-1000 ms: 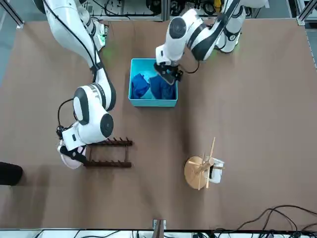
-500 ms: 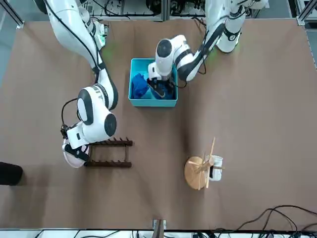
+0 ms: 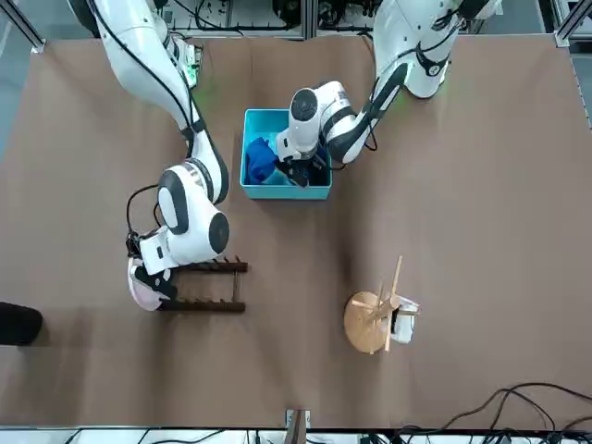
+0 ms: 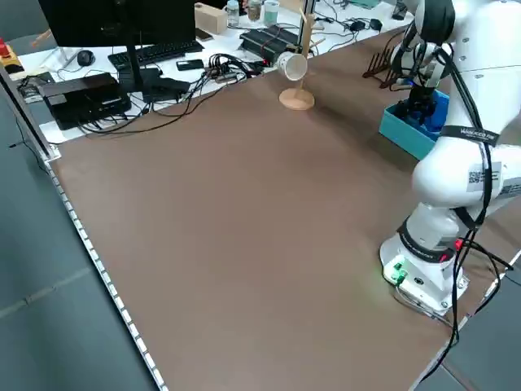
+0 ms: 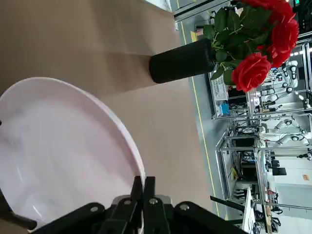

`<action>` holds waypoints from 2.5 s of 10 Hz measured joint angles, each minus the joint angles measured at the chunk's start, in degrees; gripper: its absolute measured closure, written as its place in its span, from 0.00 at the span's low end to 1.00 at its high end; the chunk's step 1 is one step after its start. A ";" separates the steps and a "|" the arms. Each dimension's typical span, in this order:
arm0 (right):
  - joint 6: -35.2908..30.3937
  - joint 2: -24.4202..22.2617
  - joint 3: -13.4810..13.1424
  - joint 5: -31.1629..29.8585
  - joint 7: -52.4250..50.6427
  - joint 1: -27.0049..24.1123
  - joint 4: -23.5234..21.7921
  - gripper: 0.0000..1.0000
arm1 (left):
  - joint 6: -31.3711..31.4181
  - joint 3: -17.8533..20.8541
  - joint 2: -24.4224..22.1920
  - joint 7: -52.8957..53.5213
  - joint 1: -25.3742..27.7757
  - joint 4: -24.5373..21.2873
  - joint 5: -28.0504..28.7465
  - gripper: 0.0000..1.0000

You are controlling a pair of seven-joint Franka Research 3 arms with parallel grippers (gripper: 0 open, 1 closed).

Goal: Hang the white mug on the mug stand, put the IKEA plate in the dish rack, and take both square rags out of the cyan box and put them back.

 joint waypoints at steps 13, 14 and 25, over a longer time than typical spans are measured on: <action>-0.02 0.05 0.05 1.08 0.87 0.65 3.12 0.00 | -0.52 5.25 -3.21 -6.41 -5.07 2.13 -1.06 0.94; -0.02 -0.31 0.06 4.00 0.90 0.70 4.28 0.00 | -2.51 5.22 -5.59 -6.40 -5.09 2.25 -2.29 0.94; -11.47 -31.24 -1.16 49.45 -36.33 -24.78 7.40 0.00 | -27.55 17.80 -29.67 13.28 4.65 3.87 -12.24 0.95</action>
